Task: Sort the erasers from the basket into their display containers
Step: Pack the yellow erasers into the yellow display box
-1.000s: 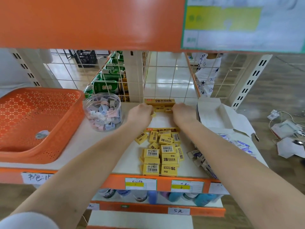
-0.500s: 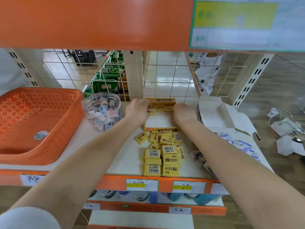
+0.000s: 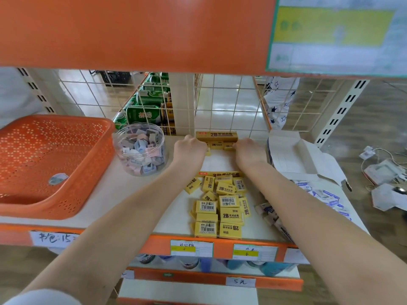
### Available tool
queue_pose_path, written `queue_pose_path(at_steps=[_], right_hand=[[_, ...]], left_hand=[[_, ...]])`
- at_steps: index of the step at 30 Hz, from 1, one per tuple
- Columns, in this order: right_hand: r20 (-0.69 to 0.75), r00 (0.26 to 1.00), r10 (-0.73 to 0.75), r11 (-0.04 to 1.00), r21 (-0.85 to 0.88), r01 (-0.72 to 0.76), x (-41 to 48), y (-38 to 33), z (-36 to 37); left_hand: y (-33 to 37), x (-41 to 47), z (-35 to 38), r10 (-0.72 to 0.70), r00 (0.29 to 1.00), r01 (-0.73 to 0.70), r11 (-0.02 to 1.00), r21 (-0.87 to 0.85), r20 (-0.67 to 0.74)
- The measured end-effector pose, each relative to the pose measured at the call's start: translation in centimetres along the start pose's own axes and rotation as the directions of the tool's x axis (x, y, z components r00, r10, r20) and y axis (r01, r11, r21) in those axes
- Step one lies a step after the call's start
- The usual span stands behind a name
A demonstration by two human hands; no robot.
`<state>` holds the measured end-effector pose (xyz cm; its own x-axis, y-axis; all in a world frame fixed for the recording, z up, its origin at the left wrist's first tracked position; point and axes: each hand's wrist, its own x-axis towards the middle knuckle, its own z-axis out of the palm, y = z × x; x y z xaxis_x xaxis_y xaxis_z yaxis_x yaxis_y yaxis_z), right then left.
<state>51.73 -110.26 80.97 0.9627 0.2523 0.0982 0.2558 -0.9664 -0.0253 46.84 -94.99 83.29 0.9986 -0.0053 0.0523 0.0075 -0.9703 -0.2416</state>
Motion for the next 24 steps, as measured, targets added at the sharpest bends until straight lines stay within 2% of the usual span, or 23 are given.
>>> queue_pose_path(at_steps=[2,5,9,11,13,16,20,24], right_hand=[[0.006,1.000,0.014,1.000,0.021,-0.014,0.0,-0.1,0.1],[0.026,0.999,0.040,0.998,0.046,-0.041,0.0,0.0,-0.1],[0.082,0.996,0.040,0.998,0.041,-0.044,-0.1,0.1,-0.6],[0.105,0.994,0.041,0.996,0.071,-0.049,-0.2,0.3,-0.9],[0.127,0.992,0.019,0.993,0.111,-0.033,-0.2,0.6,-1.1],[0.154,0.988,-0.031,0.984,0.178,0.003,-0.3,1.0,-1.9],[0.096,0.994,-0.061,0.951,0.309,0.028,-1.3,1.0,-3.3],[0.089,0.978,-0.186,0.882,0.455,0.126,-3.1,0.7,-4.8]], left_hand=[[-0.3,0.1,0.6,-0.013,1.000,0.011,0.997,-0.071,-0.024],[-1.0,0.2,1.5,-0.092,0.993,0.062,0.937,-0.343,-0.074],[-1.6,-0.4,1.8,-0.138,0.990,0.083,0.735,-0.673,-0.028],[-1.6,-1.3,1.6,-0.160,0.987,0.089,0.623,-0.777,-0.015],[-1.6,-2.3,1.4,-0.168,0.985,0.075,0.595,-0.800,-0.033],[-1.7,-3.5,1.2,-0.169,0.985,0.086,0.621,-0.779,-0.026],[-1.4,-4.7,1.2,-0.201,0.979,0.113,0.650,-0.752,-0.026],[-0.6,-6.0,1.1,-0.184,0.983,0.106,0.595,-0.797,-0.006]])
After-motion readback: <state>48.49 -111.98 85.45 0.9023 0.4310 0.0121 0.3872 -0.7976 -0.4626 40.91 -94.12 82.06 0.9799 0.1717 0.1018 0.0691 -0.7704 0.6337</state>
